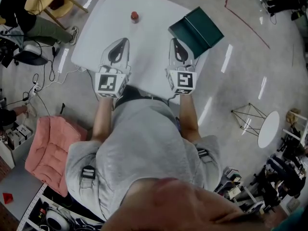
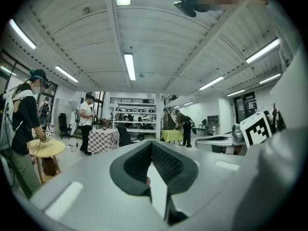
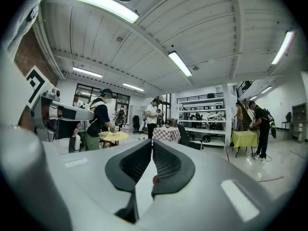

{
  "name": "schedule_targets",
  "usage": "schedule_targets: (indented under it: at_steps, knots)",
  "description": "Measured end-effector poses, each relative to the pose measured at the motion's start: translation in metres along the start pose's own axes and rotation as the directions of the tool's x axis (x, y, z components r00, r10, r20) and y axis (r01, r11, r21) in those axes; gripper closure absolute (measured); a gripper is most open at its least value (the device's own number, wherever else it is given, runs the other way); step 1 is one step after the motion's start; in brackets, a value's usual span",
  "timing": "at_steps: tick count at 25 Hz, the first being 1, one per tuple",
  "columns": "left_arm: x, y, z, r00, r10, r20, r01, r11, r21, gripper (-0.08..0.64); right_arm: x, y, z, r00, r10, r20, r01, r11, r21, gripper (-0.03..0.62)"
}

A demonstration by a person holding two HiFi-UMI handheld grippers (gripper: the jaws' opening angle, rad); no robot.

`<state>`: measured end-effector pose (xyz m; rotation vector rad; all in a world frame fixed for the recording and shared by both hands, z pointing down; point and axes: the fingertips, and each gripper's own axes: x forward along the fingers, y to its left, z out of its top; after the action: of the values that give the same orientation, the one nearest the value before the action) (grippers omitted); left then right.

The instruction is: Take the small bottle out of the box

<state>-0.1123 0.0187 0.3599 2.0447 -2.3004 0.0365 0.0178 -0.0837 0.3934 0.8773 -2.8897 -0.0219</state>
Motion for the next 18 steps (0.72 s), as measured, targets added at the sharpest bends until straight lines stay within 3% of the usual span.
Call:
schedule_targets:
  at_steps: [18]
  knots:
    - [-0.022,-0.037,-0.012,0.999,-0.027,-0.026,0.027,1.0,-0.012,0.548,-0.042,-0.005,-0.017,0.999,-0.027,-0.025,0.027,1.0,0.015,0.589]
